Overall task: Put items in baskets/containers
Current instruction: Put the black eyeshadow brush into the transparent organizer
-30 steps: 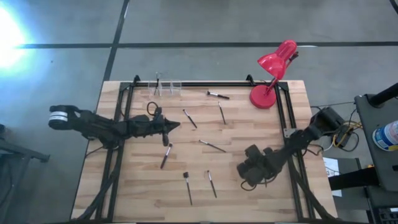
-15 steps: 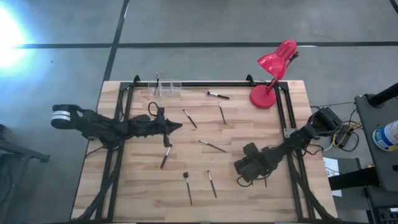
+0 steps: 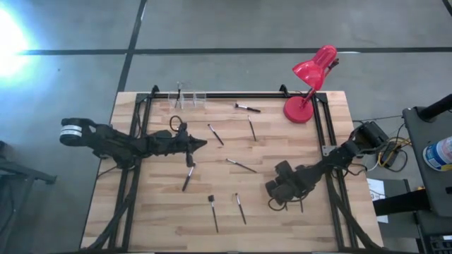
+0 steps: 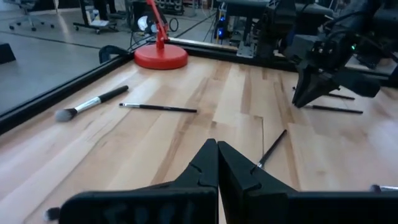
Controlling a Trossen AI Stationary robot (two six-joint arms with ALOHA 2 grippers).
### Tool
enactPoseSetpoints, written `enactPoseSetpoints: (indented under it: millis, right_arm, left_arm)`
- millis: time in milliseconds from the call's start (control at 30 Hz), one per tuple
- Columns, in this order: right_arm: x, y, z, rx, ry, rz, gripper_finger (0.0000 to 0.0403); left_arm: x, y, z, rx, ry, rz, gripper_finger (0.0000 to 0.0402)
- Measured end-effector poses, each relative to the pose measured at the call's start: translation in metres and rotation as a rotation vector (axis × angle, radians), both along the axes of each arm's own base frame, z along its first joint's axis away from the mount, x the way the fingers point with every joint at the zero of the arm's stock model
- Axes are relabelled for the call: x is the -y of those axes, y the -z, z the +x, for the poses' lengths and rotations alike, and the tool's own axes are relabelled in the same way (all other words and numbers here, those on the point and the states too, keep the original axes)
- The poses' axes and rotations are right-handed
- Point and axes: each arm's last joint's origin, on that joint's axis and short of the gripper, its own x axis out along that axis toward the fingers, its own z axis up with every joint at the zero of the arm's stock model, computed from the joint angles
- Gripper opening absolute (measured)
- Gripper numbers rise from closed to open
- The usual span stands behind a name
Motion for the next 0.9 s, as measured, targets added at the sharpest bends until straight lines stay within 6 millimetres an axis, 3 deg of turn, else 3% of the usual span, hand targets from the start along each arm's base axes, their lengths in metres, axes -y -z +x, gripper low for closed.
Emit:
enactPoseSetpoints:
  millis: [333, 567, 733, 900]
  right_arm:
    - [-0.001, -0.002, 0.001, -0.018, -0.121, -0.019, 0.0009]
    - [-0.002, -0.02, 0.0, 0.067, -0.201, -0.083, 0.0008]
    - [-0.007, -0.041, 0.002, 0.244, -0.279, -0.214, 0.0008]
    - [-0.012, -0.06, 0.023, 0.475, -0.389, -0.417, 0.0008]
  left_arm:
    - [0.0, 0.001, -0.001, 0.017, -0.036, -0.09, 0.0]
    - [0.004, 0.004, -0.004, 0.03, -0.018, -0.099, 0.0]
    - [0.021, 0.002, -0.013, 0.138, 0.064, -0.114, 0.0]
    - [0.043, -0.003, -0.014, 0.187, 0.198, -0.075, 0.0]
